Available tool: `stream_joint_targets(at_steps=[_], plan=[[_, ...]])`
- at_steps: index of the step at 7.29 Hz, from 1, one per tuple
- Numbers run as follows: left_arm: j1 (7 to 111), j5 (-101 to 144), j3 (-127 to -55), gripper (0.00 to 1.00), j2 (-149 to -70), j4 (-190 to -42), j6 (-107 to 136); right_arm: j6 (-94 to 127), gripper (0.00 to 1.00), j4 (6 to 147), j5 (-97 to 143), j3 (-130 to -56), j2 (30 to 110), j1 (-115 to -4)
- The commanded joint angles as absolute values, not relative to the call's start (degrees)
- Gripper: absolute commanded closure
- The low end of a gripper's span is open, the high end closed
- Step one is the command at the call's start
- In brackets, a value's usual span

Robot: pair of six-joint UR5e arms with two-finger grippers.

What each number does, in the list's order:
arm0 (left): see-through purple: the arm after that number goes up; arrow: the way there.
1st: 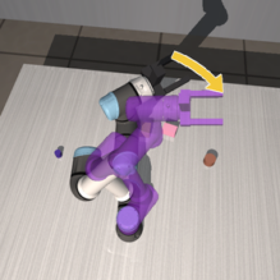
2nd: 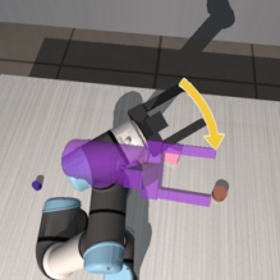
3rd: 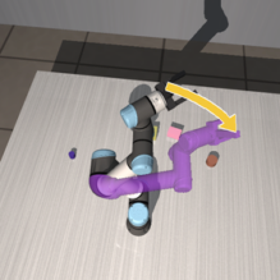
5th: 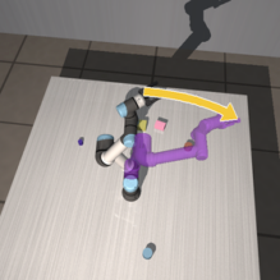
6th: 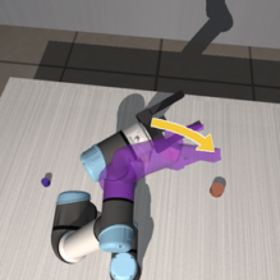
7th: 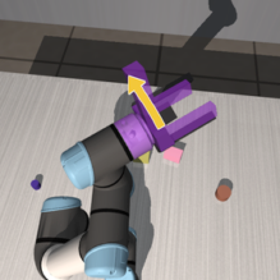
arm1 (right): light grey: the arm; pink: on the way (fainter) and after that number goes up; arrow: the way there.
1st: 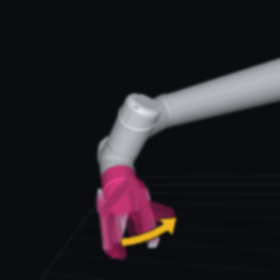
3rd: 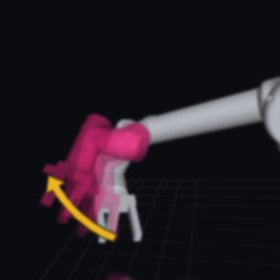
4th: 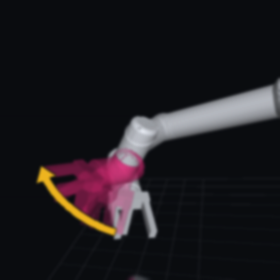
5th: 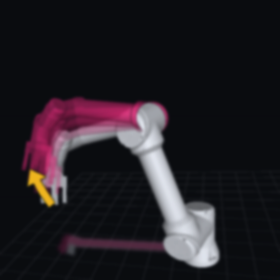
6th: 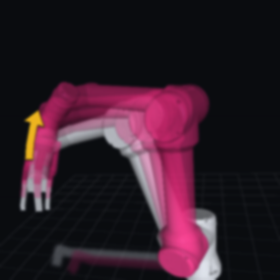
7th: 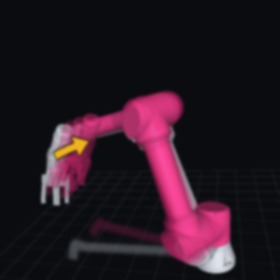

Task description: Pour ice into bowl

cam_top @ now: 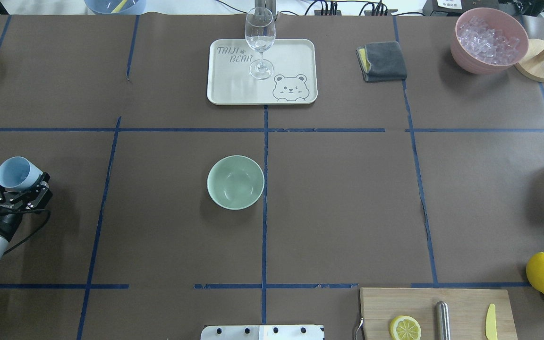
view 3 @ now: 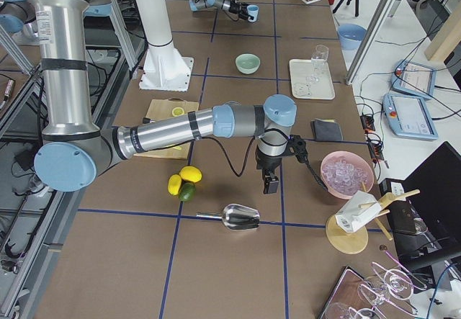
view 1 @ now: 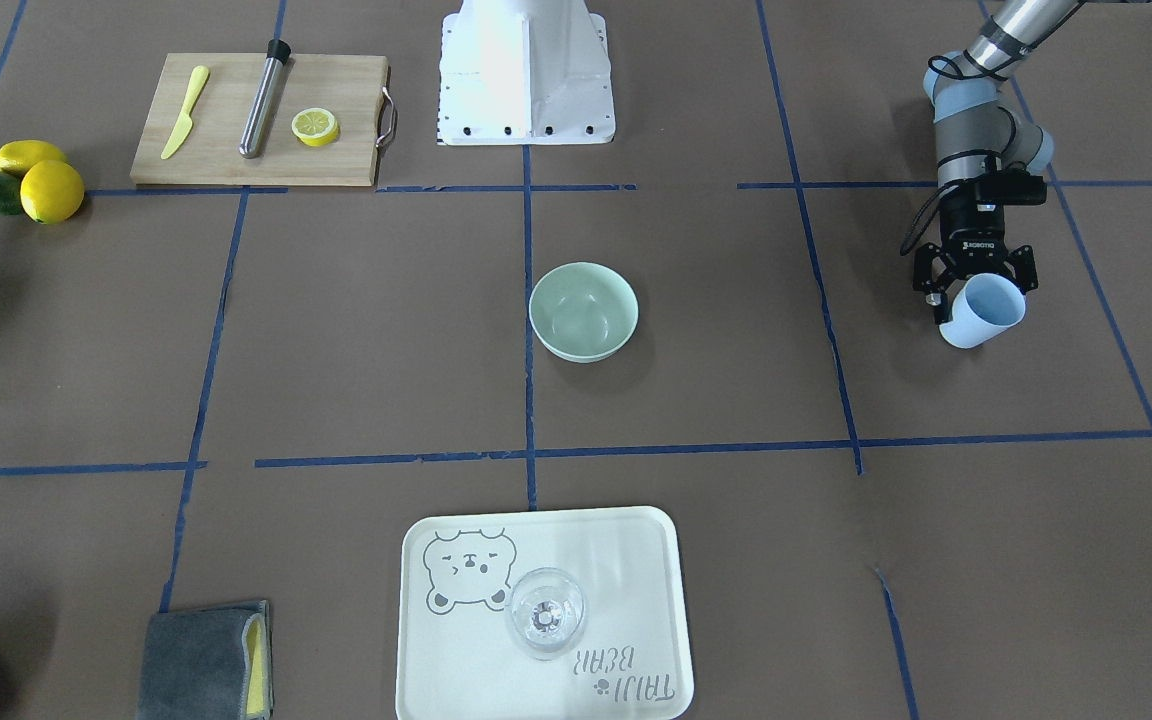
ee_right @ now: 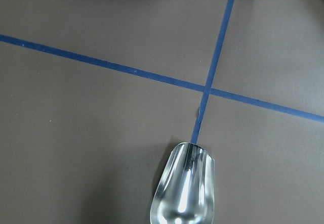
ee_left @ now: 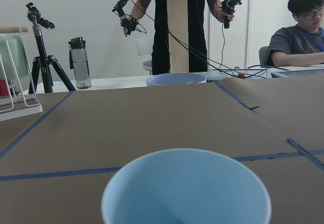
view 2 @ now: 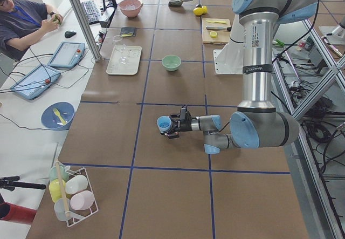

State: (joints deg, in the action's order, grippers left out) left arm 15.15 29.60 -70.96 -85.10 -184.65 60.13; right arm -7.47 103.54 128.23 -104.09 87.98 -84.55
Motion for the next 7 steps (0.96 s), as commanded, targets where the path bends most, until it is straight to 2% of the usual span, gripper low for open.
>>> stream_joint_targets(at_steps=[1, 5, 6, 7], plan=[[15.7, 29.6, -70.9, 0.0, -86.1, -182.8, 60.5, -7.4, 0.0, 103.5, 128.2, -104.1, 88.0, -84.6], [15.7, 31.3, -69.6, 0.02, -86.2, -182.8, 60.5, -7.5, 0.0, 103.5, 128.2, -104.2, 88.0, -84.6], [15.7, 31.5, -69.6, 0.1, -86.2, -182.8, 60.5, -7.5, 0.0, 103.5, 128.1, -104.2, 88.0, -84.6], [15.7, 31.6, -69.6, 0.56, -86.4, -182.9, 60.4, -7.5, 0.0, 103.5, 128.2, -104.2, 87.9, -84.6]])
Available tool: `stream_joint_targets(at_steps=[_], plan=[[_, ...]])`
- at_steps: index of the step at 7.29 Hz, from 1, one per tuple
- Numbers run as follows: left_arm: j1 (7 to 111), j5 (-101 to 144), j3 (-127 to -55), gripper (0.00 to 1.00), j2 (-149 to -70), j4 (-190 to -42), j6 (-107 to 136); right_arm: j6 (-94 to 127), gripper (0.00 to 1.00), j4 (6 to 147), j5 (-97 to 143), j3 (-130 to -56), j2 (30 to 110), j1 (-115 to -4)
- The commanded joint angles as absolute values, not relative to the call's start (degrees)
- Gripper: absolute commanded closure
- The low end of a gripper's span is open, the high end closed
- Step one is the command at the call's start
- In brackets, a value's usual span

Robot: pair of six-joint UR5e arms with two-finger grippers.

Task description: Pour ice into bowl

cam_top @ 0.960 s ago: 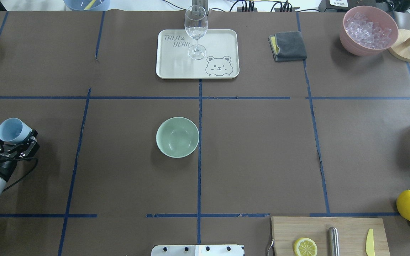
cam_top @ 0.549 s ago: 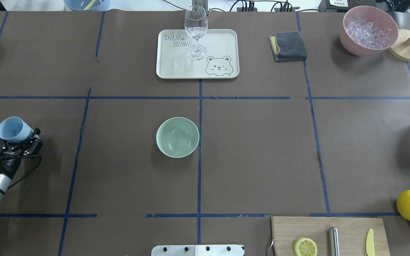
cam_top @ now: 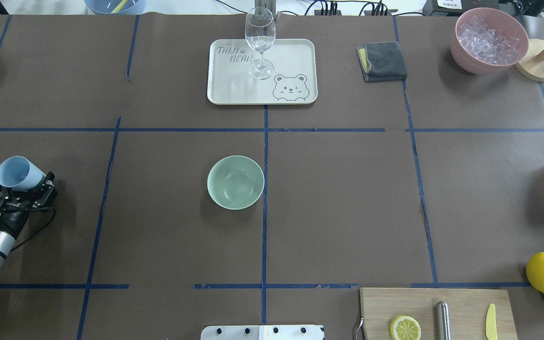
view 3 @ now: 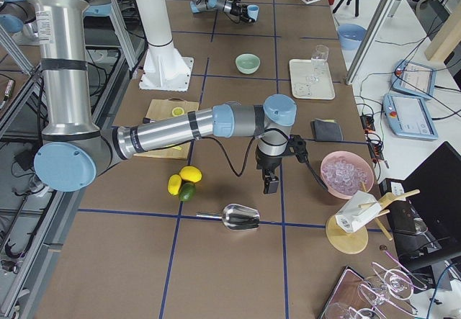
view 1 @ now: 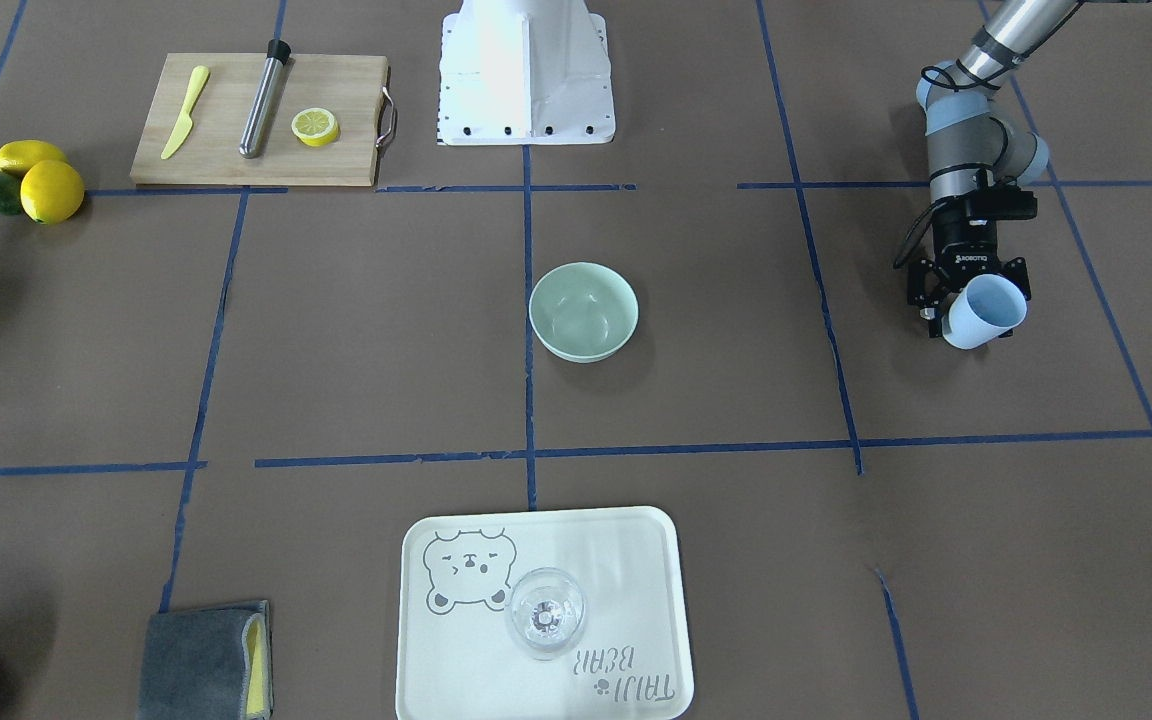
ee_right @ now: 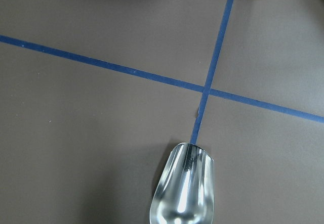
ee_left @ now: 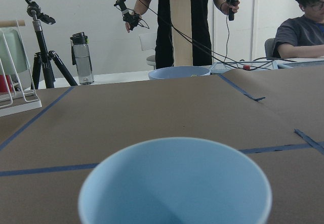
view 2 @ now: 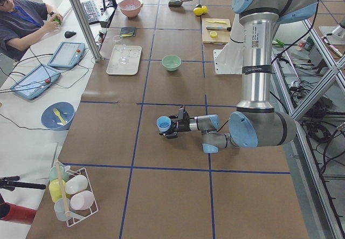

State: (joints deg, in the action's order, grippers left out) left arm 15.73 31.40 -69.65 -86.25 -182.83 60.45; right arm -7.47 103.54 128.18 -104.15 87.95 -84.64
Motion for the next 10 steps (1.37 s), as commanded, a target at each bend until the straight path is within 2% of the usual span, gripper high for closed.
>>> stream_joint_targets(at_steps=[1, 4, 7, 10], plan=[[15.8, 32.9, -70.2, 1.0, -86.5, -183.3, 60.4, -7.5, 0.0, 103.5, 128.2, -104.2, 87.9, -84.7], [17.0, 37.7, -75.7, 1.0, -85.9, -184.5, 56.0, -7.5, 0.0, 103.5, 128.1, -104.3, 87.9, -85.3], [19.2, 37.9, -79.8, 1.0, -86.6, -185.5, 36.6, -7.4, 0.0, 103.5, 128.2, -104.2, 88.2, -85.3], [21.3, 41.5, -80.7, 1.0, -95.3, -184.7, 20.6, -7.1, 0.0, 103.6, 128.3, -104.2, 88.3, -86.0]])
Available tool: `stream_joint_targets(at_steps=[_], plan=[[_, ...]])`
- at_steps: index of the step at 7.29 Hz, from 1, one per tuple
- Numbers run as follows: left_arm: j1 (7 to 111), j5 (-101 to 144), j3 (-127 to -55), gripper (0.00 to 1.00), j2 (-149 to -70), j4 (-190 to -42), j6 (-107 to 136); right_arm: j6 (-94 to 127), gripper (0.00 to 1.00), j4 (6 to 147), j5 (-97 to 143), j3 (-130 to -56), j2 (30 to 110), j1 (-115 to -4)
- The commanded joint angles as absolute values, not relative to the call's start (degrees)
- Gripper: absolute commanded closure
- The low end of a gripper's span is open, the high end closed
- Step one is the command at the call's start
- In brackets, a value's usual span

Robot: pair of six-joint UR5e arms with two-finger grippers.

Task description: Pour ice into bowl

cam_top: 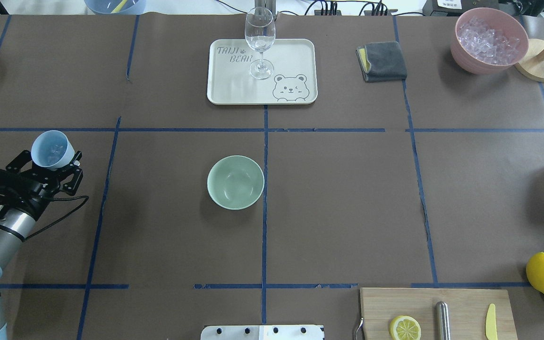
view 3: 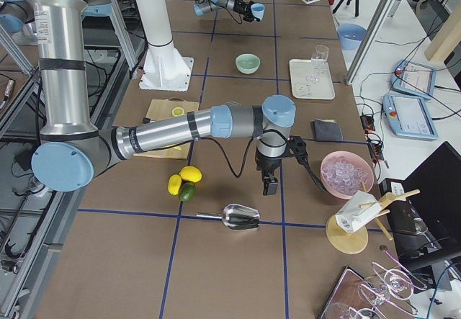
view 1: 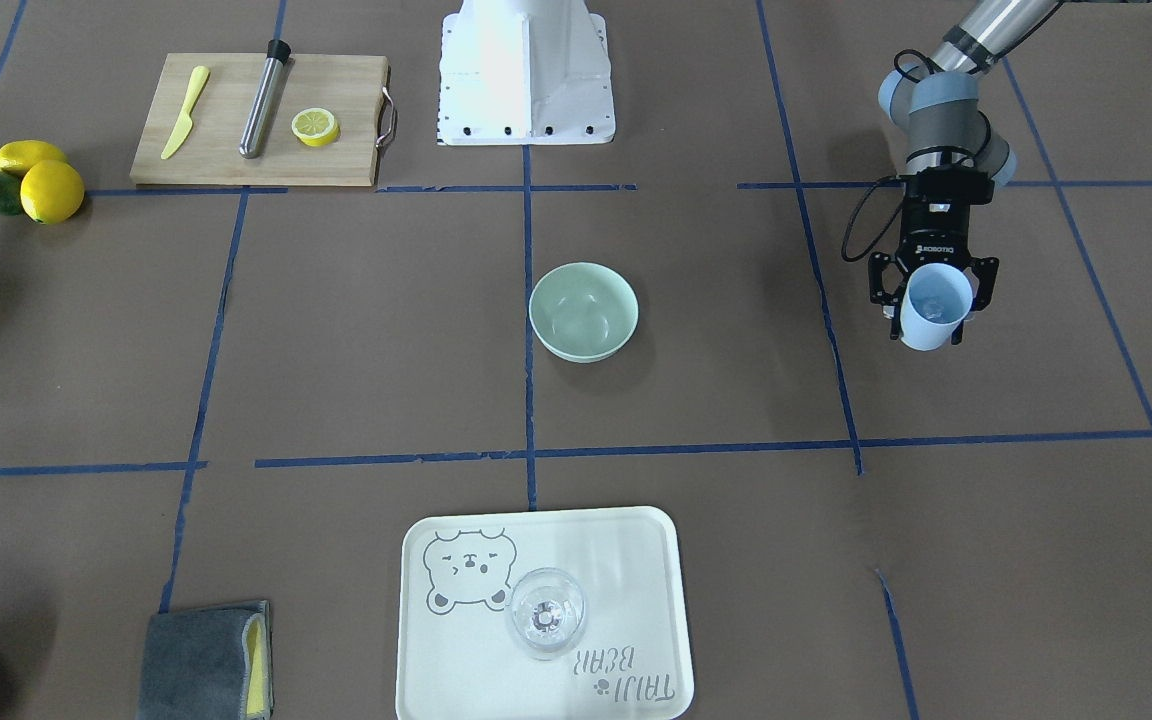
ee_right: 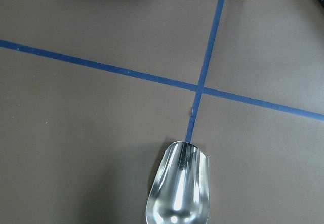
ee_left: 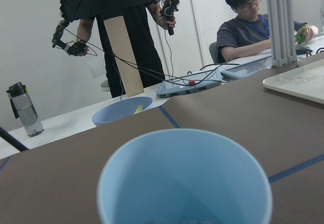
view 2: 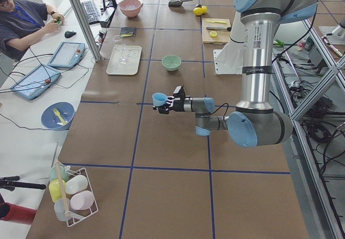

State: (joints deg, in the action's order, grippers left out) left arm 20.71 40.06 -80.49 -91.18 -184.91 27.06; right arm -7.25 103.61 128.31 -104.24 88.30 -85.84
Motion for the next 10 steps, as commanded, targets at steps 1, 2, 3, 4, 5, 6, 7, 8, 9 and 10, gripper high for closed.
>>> stream_joint_targets(at_steps=[1, 2, 3, 4, 5, 6, 7, 8, 9, 10], plan=[[21.2, 41.5, -80.7, 1.0, -98.5, -184.0, 18.7, -7.2, 0.0, 103.6, 128.3, -104.2, 88.6, -86.0], [20.9, 41.5, -80.7, 1.0, -101.3, -181.5, 15.8, -7.1, 0.0, 103.6, 128.5, -104.2, 89.1, -86.0], [20.9, 41.5, -80.7, 1.0, -104.8, -178.4, 11.1, -6.8, 0.0, 103.6, 129.0, -104.4, 89.7, -86.6], [20.8, 41.4, -80.7, 1.0, -106.9, -176.8, 8.6, -6.2, 0.0, 102.8, 129.1, -104.3, 90.8, -87.1], [20.7, 41.3, -80.7, 1.0, -108.9, -173.7, 8.4, -4.8, 0.0, 100.1, 129.2, -104.2, 92.5, -87.4], [20.6, 41.0, -80.9, 1.0, -110.9, -170.4, 8.4, -3.0, 0.0, 98.6, 129.2, -104.2, 93.5, -87.4], [20.4, 41.0, -82.3, 1.0, -111.5, -164.5, 8.3, -2.7, 0.0, 98.2, 129.3, -103.8, 94.1, -87.4], [20.4, 41.0, -84.6, 1.0, -111.9, -158.6, 7.7, -2.7, 0.0, 97.7, 129.4, -103.5, 94.4, -87.4], [20.1, 40.8, -86.2, 1.0, -112.0, -156.6, 1.9, -2.6, 0.0, 97.7, 129.4, -103.4, 94.6, -87.4], [19.8, 39.3, -86.5, 1.0, -112.0, -156.6, -4.8, -2.6, 0.0, 97.7, 129.4, -103.4, 94.7, -87.4]])
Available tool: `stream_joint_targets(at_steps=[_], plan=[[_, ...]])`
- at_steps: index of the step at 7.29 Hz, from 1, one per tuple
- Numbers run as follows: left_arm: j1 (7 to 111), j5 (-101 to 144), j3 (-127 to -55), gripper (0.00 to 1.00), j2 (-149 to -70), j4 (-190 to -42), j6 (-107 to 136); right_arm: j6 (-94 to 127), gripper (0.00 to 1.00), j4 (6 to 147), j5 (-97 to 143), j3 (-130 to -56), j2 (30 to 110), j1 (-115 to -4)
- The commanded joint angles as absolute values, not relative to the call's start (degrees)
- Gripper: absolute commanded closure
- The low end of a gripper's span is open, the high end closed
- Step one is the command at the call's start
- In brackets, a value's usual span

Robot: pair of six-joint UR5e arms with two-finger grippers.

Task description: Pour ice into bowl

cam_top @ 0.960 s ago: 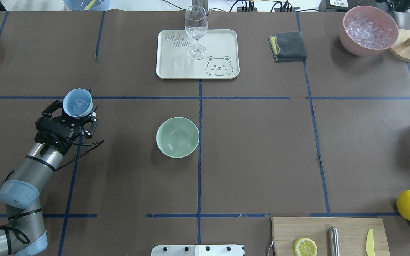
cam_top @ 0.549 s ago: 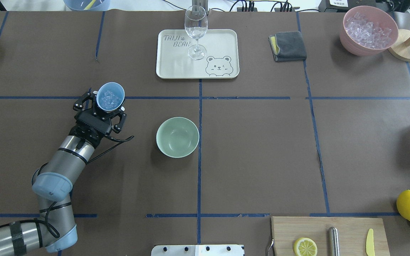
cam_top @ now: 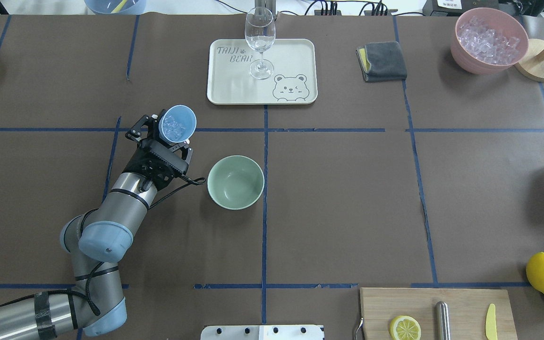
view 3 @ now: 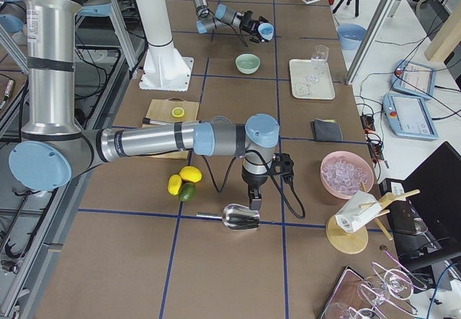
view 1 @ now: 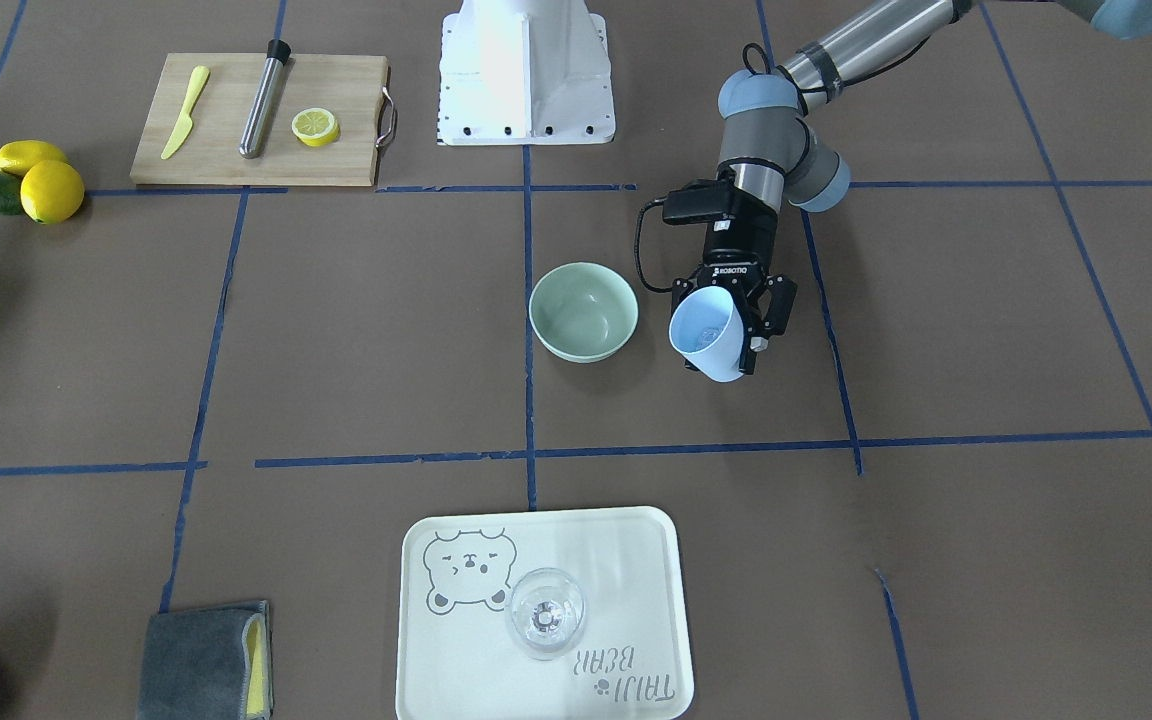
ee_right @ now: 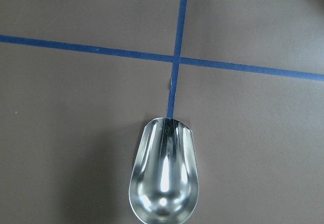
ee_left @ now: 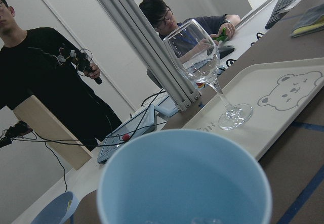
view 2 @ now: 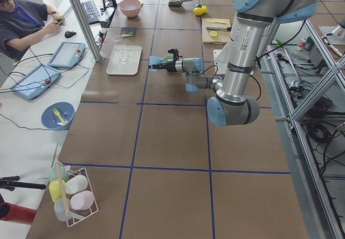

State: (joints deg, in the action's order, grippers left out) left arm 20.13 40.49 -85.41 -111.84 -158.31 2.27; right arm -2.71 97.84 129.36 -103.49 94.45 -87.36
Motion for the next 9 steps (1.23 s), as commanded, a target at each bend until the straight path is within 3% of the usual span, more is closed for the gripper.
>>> stream_joint_targets(at_steps=[1, 9], plan=[[19.1, 38.9, -86.4, 1.0, -112.0, -156.7, -11.2, -2.6, 0.0, 97.7, 129.4, -103.4, 94.7, -87.4], [8.5, 18.8, -85.4, 1.0, -114.5, -156.2, -47.9, -1.2, 0.0, 97.7, 129.5, -101.9, 95.0, -88.7]])
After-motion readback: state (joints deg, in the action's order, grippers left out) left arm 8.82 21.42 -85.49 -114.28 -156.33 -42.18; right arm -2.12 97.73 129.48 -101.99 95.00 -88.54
